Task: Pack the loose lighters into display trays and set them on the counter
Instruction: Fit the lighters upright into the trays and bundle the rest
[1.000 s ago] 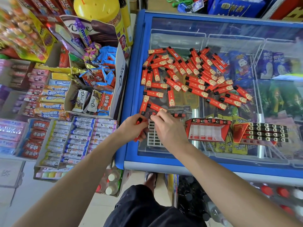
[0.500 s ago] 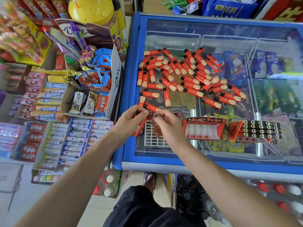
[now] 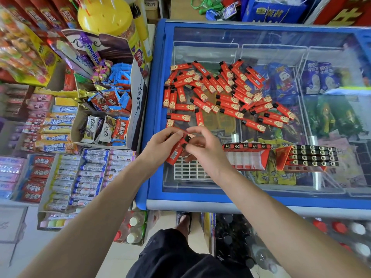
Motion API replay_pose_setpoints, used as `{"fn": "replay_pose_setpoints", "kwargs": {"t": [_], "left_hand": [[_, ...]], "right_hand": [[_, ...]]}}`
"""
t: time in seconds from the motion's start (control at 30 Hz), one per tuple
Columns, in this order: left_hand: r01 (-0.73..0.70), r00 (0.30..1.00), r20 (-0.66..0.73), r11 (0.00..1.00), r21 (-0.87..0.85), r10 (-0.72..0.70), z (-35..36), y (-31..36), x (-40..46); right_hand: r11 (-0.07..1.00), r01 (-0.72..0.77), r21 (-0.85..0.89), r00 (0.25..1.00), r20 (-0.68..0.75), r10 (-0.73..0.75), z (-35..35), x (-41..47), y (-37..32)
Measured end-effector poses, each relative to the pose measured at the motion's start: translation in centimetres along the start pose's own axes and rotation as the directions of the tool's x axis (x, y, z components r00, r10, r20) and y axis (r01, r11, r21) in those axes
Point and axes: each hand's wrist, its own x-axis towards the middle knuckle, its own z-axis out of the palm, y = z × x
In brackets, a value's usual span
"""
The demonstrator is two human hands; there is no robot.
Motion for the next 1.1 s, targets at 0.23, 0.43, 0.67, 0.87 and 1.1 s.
{"fn": "replay_pose_setpoints", "kwargs": {"t": [0.23,0.43,0.67,0.87,1.1], "left_hand": [[-0.175,0.984,0.090,0.945,0.275,0.156,-0.3,-0.1,-0.6],[-0.298,0.954,0.141,0.867,0.400,0.263,-0.3,-0.4,-0.7],[-0.278,0.961,0.137,0.841,0.464,0.242,-1.3,-0.8,-0.4],[-0.119,0.983,-0.056,0.842,0.526,0.174,-1.9,-3.0,0.2],[-0.046,0.985,-0.115,0.847,0.530,0.125,-1.3,-3.2,0.9]], "right_hand": [[0.990,-0.035,0.137,0.992,-0.117,0.051,-1.3,0.7,0.1],[0.989,-0.057,0.137,0.996,-0.067,0.066,-2.5,0.8,0.2],[0.974,0.120,-0.194,0.992,0.002,-0.122,-4.1,-0.1,0.2],[0.649,0.303,-0.698,0.939,0.103,-0.327,-4.6,0.3,1.6],[0.237,0.394,-0.888,0.850,0.254,-0.461,-2.9,1.8,3.4]]}}
